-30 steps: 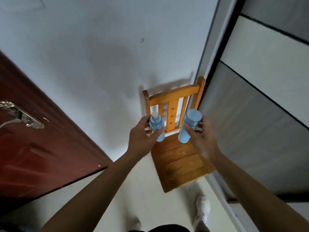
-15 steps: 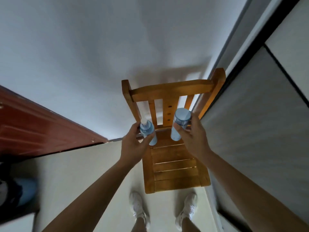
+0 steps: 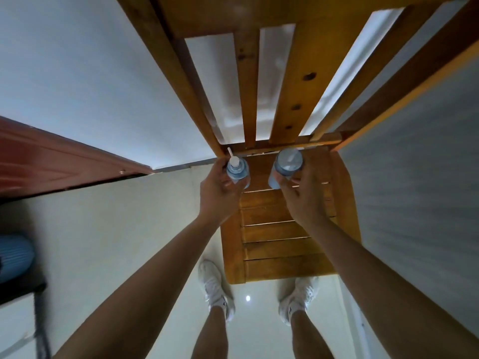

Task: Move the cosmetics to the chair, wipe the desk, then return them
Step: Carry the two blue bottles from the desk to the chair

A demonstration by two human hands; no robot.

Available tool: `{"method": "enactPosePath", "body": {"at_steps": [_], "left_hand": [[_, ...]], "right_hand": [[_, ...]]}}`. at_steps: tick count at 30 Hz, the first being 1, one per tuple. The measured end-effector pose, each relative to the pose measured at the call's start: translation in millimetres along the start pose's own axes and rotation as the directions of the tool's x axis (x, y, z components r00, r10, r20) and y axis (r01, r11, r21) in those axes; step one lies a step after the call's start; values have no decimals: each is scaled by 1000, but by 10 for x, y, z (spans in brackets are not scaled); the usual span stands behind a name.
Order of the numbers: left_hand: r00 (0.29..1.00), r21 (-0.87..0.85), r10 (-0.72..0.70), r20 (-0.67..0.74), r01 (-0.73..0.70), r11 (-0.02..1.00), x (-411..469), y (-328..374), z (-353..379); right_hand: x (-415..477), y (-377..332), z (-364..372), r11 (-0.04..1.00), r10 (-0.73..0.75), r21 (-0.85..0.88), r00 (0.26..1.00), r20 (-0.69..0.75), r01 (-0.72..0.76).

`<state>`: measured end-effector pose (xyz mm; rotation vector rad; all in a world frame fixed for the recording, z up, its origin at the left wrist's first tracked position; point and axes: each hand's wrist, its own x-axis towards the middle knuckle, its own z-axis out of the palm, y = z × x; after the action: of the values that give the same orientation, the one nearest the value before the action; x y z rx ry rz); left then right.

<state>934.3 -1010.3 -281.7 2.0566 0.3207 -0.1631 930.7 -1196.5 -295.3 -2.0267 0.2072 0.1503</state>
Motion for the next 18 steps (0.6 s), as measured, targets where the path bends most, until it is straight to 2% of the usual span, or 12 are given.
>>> {"method": "enactPosePath", "body": {"at_steps": [5,9,14,18], "left_hand": [[1000,15,24,12,-24,1000,157,-267,161],[997,42,-3,79,-1,999,243,-361,193],[994,81,-19,111,10,997,284,-433,231],[994,114,8,112,-20,993,271,-420,243]], "right_hand": [[149,254,216,999,31,-38,999,17,-30],[258,307,282,999,42,-10,997,68,-41],[363,343,283,995,-2,-102,989,146,17],[377,336,271,984,-6,-174,990,141,31]]}}
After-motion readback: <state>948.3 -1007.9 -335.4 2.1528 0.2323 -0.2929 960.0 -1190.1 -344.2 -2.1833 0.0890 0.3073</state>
